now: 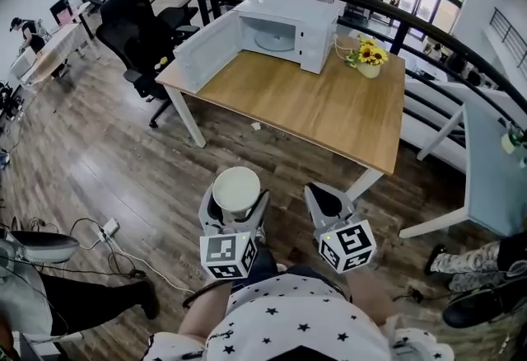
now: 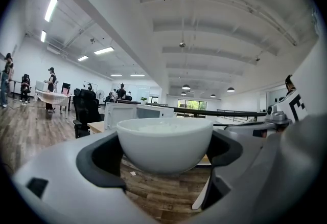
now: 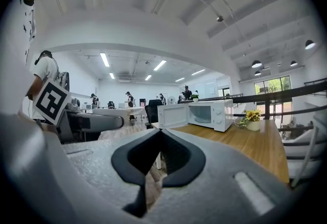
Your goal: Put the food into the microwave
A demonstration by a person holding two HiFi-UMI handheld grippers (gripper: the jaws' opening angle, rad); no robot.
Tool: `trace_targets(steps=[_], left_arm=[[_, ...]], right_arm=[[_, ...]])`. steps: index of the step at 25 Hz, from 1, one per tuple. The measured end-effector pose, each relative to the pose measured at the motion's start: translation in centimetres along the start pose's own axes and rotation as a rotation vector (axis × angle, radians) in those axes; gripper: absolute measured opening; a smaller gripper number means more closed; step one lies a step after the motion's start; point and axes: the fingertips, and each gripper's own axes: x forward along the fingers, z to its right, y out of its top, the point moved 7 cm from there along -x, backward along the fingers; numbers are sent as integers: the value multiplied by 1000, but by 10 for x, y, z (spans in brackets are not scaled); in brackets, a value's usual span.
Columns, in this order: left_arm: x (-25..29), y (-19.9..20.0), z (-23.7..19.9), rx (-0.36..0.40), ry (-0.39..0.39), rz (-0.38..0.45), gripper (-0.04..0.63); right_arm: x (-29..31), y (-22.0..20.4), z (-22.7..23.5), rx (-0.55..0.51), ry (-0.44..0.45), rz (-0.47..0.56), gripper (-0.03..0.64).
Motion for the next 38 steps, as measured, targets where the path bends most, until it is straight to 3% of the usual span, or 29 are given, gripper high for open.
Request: trace_targets(steps=[17,38], left_arm=[[85,10,-41,-7,-18,-5,488],[268,62,-135,3,-68,-20,488]], right_arm=[[89,11,37,6,4,-12,5],[274,61,114,-14,-23,-28,5]])
